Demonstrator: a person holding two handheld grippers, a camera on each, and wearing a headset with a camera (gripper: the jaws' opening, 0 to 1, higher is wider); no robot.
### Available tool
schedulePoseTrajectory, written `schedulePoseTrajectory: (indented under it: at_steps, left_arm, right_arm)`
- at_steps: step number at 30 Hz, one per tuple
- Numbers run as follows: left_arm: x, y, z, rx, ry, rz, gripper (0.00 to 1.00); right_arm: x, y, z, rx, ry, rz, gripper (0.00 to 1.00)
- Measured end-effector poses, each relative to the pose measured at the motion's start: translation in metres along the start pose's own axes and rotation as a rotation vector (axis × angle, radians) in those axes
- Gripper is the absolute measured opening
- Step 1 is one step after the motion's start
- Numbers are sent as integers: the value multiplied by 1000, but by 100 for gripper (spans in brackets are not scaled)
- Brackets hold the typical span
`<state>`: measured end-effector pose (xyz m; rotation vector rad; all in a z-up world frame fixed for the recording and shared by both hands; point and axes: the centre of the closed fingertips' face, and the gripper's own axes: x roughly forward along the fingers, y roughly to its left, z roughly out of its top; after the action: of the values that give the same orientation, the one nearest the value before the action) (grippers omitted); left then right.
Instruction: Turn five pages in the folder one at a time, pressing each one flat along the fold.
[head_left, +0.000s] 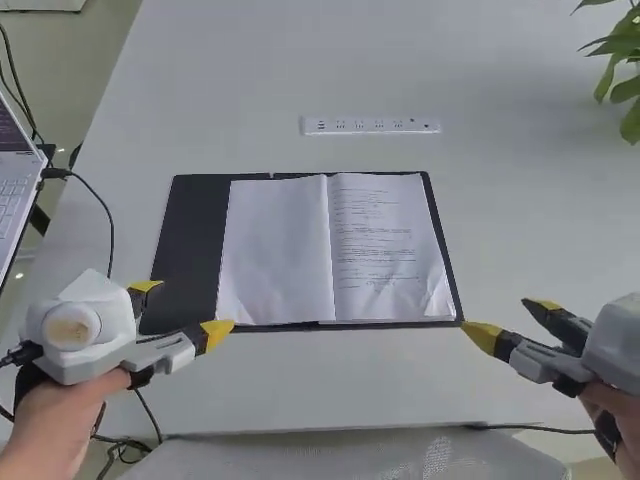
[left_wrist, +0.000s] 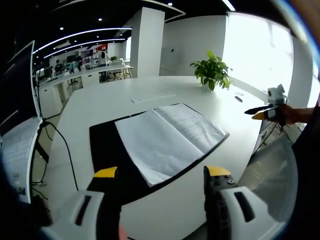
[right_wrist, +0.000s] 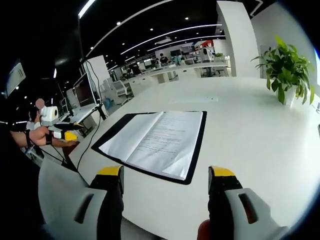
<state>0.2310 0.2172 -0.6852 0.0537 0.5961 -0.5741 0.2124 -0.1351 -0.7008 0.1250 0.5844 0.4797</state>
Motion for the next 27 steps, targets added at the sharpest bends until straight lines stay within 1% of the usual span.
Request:
schedulePoseTrajectory:
  at_steps: [2,6,10,13,21,27]
  left_arm:
    - [0,0,0,-2,1,0,68]
    - [1,1,0,3,5,-1,68]
    - [3,2,2,9,6,-4,68]
    - [6,0,5,15,6,-12,68]
    - [20,-10,12,45,14,-45,67]
    - [34,-24,20,74,19,-82,67]
  right_arm:
    - [0,1,0,-2,4,1,67]
    - [0,-2,1,18,-7,-2,67]
    - [-1,-3,1,21,-6,-8,67]
    - [-2,-4,-1,24,-3,-10,67]
    - [-4,-6,-5,34,5,-13,65]
    - [-5,-6,-7,33,13,-18,67]
